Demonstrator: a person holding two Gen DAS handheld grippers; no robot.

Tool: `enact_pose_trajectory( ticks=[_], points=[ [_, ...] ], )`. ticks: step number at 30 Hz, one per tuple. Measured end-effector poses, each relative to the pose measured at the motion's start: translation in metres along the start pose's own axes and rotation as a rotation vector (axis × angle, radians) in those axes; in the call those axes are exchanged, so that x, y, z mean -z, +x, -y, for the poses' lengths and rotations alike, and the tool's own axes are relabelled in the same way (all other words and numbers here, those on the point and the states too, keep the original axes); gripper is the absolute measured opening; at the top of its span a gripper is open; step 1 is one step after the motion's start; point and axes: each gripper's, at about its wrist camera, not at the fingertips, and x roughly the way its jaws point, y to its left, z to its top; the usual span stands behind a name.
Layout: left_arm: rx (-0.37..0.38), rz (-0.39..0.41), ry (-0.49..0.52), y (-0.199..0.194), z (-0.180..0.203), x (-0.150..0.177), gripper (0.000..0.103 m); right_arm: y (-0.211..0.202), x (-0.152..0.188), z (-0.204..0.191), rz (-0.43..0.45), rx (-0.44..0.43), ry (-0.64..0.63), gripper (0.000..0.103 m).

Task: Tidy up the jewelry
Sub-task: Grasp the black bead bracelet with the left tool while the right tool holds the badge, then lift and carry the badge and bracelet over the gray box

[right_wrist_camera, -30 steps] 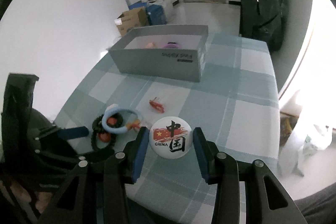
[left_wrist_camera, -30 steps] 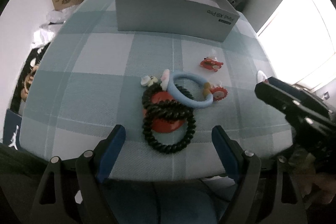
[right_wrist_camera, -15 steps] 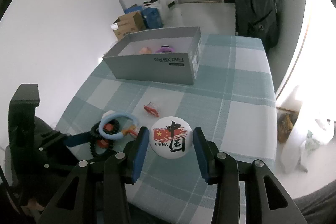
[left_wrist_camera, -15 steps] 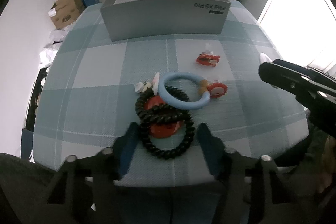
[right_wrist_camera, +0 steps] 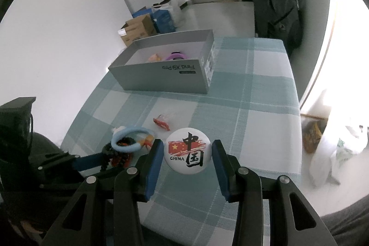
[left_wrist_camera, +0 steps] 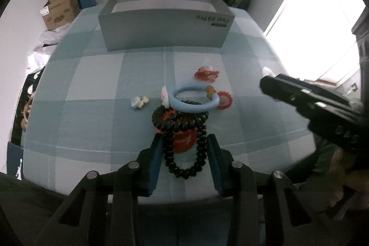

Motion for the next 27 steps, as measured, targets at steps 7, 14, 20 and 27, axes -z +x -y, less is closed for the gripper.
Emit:
enact_pose_trajectory(
  ticks=[7,14,20,27],
  points=[
    [0.074,0.036,-0.018,-0.012,-0.001,-0.003,0.032,0.001,0.000,0.000,-0.002,0.000,0.003,0.042],
    [0.137,0.061,-0.043,-0.019,-0.005,-0.011,0.032,0.002,0.001,0.001,-0.007,-0.005,0.020,0.042],
    [0.201,0.078,-0.067,-0.025,-0.012,-0.025,0.032,0.005,0.000,0.002,-0.014,-0.010,0.034,0.042],
    [0.218,0.108,-0.095,-0.031,-0.025,-0.047,0.032,0.008,-0.003,0.003,-0.019,-0.021,0.055,0.042]
  ],
)
